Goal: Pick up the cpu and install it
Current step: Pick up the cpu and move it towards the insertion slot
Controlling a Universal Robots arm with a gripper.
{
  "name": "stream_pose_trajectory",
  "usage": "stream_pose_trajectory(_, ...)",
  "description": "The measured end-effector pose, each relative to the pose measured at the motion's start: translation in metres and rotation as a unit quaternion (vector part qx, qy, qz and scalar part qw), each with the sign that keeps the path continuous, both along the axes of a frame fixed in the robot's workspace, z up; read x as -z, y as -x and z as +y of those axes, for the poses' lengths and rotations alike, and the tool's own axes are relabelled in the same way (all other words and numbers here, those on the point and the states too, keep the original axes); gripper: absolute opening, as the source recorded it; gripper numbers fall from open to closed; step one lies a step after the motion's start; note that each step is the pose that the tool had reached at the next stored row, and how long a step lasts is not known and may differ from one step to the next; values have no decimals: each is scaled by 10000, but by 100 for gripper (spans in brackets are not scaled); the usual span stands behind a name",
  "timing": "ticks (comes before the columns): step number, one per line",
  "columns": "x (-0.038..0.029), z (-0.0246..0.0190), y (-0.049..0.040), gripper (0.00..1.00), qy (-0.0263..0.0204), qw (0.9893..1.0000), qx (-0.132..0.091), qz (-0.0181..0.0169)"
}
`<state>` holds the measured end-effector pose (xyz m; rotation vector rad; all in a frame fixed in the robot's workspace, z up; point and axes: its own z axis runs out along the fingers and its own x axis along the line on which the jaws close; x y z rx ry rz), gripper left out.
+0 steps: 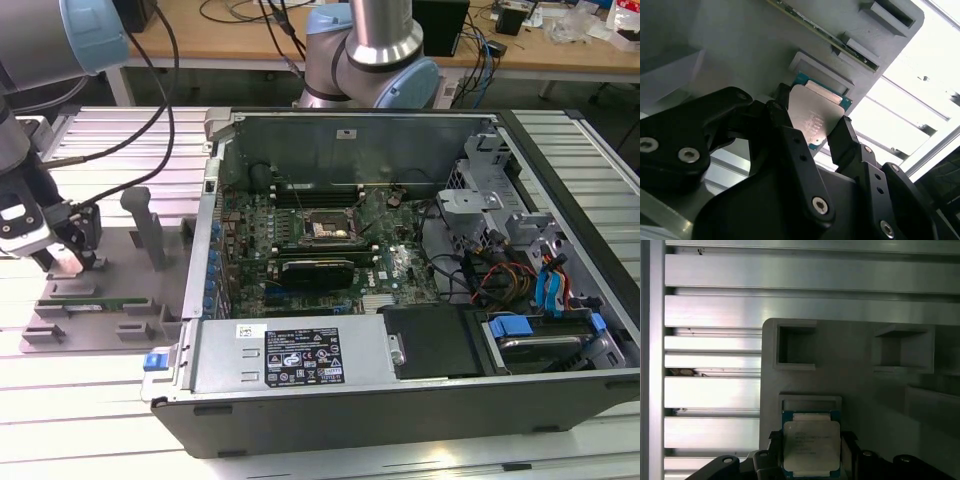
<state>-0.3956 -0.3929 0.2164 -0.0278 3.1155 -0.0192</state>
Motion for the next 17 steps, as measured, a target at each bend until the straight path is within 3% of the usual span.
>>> stream_pose_trajectory(17, -64, 0, 0, 55, 0, 10000, 0, 0)
